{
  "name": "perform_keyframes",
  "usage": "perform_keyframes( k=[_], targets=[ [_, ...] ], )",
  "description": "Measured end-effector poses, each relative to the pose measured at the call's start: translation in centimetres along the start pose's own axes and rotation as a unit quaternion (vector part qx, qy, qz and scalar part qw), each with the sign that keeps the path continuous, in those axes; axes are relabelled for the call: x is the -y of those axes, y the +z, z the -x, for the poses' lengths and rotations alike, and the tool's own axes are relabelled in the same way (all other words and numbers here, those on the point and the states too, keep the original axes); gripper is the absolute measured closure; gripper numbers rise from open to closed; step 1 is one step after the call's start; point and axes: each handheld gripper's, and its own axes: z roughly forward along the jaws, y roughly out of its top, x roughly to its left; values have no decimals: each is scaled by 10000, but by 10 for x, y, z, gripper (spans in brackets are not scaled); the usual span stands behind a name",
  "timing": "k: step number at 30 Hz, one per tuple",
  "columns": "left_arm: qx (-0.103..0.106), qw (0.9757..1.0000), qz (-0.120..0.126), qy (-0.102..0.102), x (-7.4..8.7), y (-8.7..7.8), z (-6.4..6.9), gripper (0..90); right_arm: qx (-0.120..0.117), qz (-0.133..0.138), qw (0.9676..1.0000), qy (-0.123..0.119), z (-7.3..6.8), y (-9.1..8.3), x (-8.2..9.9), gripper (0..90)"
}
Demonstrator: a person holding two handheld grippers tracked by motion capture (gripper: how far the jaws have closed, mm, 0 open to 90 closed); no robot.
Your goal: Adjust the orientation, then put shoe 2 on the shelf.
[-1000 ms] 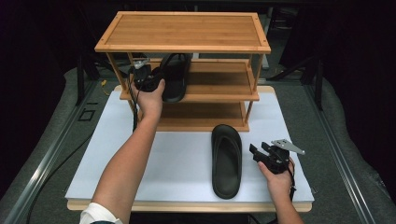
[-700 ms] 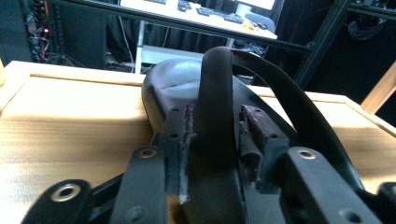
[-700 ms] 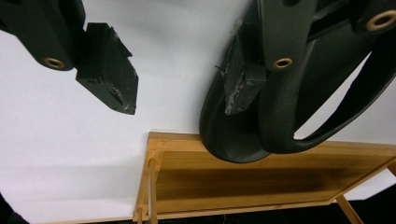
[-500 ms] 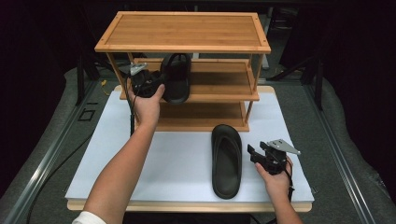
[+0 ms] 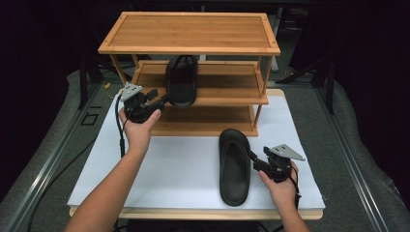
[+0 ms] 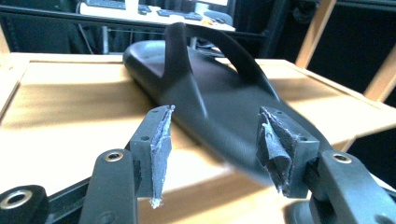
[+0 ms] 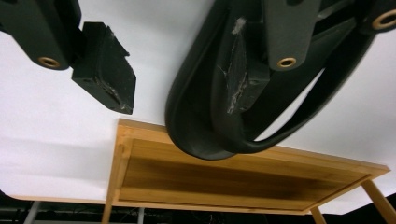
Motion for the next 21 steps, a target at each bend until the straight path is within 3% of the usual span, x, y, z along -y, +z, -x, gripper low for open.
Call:
perform_keyframes(
  k=[4,8,10,14,17,21],
  targets=[
    [164,9998,-24,-115,11,-17,-6,453,-35,35,10000,38,-4,-3,-4,404],
    [212,9997,67,-74,25,-37,-9,450,-113,41,9999,99,-8,-6,-8,396],
    [180,9997,103,-102,32,-48,-11,450,-91,-1,9999,118,-10,-7,-9,397],
    [-37,9999,96,57,46,-65,-16,443,-100,-60,9999,81,-14,-10,-11,428],
    [-67,9999,-80,73,58,-72,-19,435,-163,-67,9996,231,-19,-14,-7,455],
    [35,9997,-248,61,74,-78,-22,435,-315,-143,9993,119,-26,-18,4,494]
  ],
)
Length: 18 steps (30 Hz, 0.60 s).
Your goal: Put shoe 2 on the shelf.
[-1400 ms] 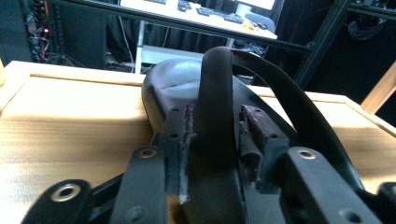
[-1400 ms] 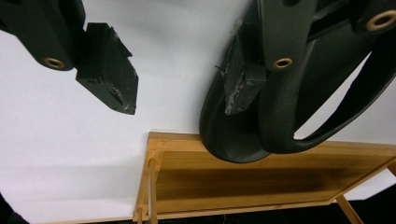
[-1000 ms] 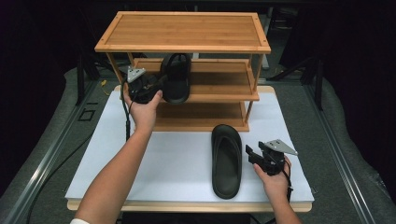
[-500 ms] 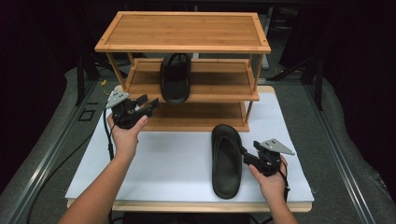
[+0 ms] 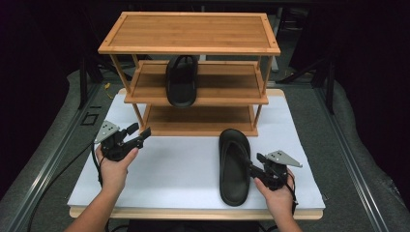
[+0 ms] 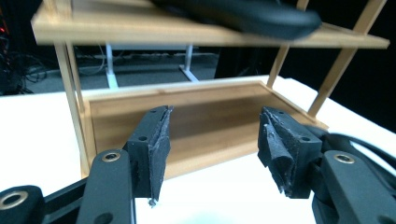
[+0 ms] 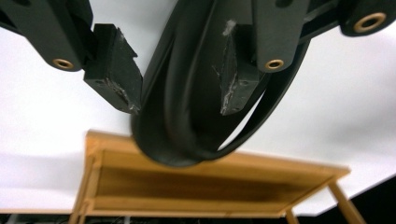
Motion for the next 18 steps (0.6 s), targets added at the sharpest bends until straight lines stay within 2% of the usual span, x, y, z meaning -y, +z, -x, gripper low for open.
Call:
perform_keyframes(
  k=[1,4,6,7,10,12,15,17,18],
  targets=[
    [27,10000,-26,29,4,-1,0,436,146,-26,9999,-48,-3,0,2,514],
    [55,10000,-12,50,15,-2,-2,436,155,-224,9994,-208,-8,3,12,527],
    [87,9999,-47,22,23,1,-4,436,164,-330,9992,-144,-9,6,17,542],
    [134,9998,-165,33,26,4,-5,436,168,-391,9991,-67,-9,6,18,546],
    [140,9996,-225,52,32,8,-8,434,180,-383,9990,-108,-8,5,21,558],
    [171,9995,-267,37,35,11,-9,430,109,-480,9987,-106,-8,4,23,593],
    [199,9993,-317,40,37,16,-10,430,228,-564,9977,-301,-7,2,25,644],
    [231,9991,-342,45,38,19,-9,430,245,-575,9977,-280,-5,-1,25,696],
    [229,9991,-352,56,38,20,-8,430,362,-570,9972,-321,-3,-4,26,721]
  ],
)
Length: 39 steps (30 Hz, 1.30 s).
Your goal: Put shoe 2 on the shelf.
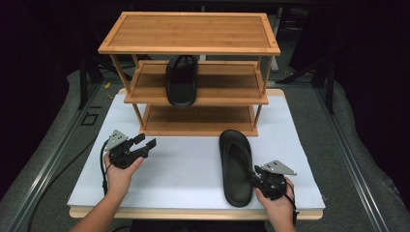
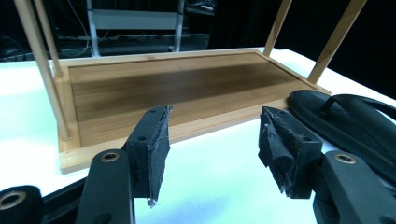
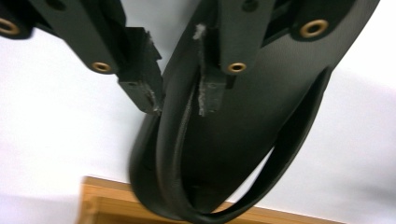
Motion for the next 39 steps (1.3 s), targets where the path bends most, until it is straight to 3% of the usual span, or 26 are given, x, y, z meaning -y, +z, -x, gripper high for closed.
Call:
perform_keyframes(
  k=[7,10,16,22,34,39],
  targets=[
    [-3,10000,-21,-30,1,4,-2,430,184,-1,9996,192,20,-10,5,799],
    [3,10000,-30,-42,1,4,-2,430,108,25,9996,246,24,-10,7,788],
    [5,10000,-63,-51,2,5,-2,429,183,-22,9997,174,21,-7,9,792],
    [-1,9999,-115,-80,3,6,-3,426,239,-239,9992,232,22,-3,11,771],
    [19,9998,-125,-124,4,6,-3,424,349,-241,9991,52,20,-2,10,821],
    [11,9998,-137,-126,4,6,-4,424,500,-190,9986,-18,20,-3,8,833]
  ],
)
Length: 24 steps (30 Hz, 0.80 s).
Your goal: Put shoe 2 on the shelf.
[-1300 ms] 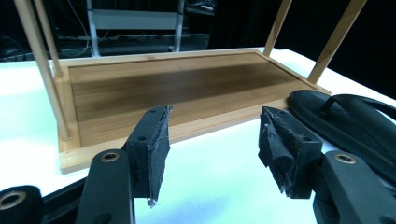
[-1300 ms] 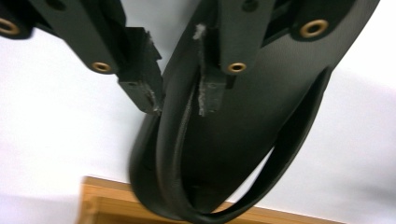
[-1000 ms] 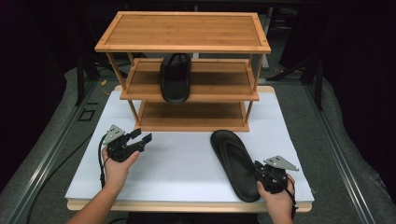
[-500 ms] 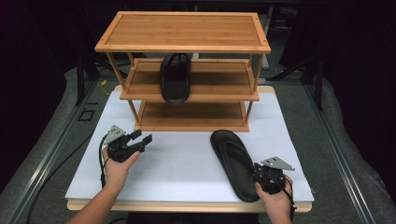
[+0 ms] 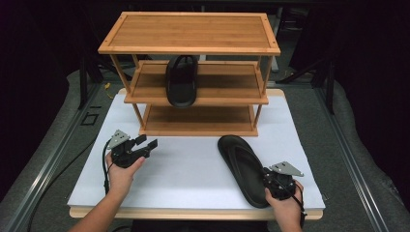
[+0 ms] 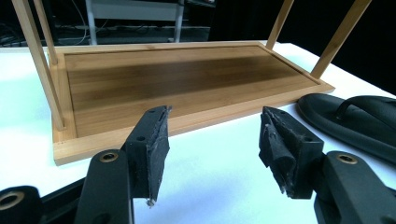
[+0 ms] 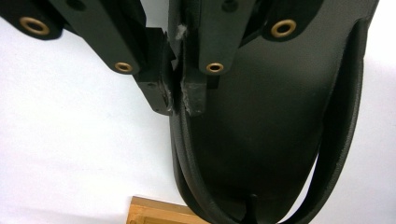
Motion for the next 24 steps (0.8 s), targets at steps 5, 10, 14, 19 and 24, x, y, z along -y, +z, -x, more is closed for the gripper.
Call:
perform_keyframes(
  k=[5,10,14,19,24],
  targets=[
    [-9,10000,5,5,0,0,0,424,14,107,9999,-52,-1,-3,-2,847],
    [-20,10000,11,-4,0,0,0,424,-7,278,9996,-83,-5,-8,-4,849],
    [-41,10000,6,4,0,0,-1,425,42,394,9992,-105,-5,-12,-5,849],
    [-49,10000,30,-11,0,-1,-1,424,35,600,9982,-63,-6,-17,-7,849],
    [-62,10000,27,-14,0,-1,-1,423,5,734,9973,-15,-6,-22,-10,849]
  ],
)
